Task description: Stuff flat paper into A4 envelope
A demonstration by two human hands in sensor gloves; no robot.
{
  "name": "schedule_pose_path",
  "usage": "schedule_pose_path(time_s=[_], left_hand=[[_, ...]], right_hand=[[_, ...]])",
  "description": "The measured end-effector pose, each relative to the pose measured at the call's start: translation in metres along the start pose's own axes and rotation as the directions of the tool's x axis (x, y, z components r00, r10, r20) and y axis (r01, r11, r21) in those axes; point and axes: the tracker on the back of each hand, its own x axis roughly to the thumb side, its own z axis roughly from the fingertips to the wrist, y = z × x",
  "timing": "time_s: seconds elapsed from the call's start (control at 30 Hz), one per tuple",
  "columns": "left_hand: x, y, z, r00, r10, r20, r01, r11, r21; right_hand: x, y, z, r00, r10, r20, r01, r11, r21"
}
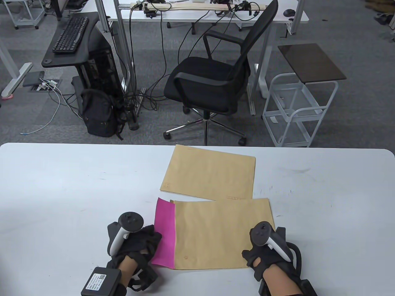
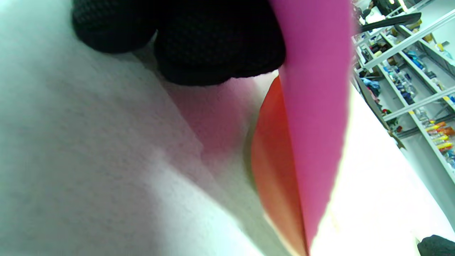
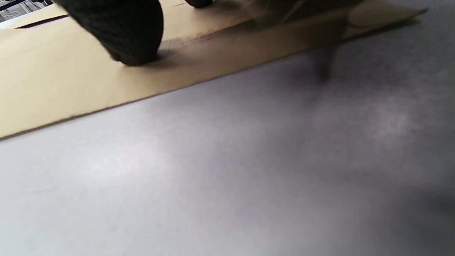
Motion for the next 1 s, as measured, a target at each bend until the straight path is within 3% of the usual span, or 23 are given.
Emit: schedule_pose_path(time_s=[0.83,1.0], left_hand=[[0.018,-0.020,-0.007,1.000,-0.018,-0.010,0.018,1.000,-0.011],[0.019,-0.019,-0.006,0.997,-0.015,-0.081,0.013,1.000,-0.019]], right_hand=[[0.001,0.000,-0.002,1.000,-0.015,0.017,0.015,1.000,0.013],[0.000,0.000,-0.001,1.000,-0.026,-0.001,0.026,1.000,-0.010]])
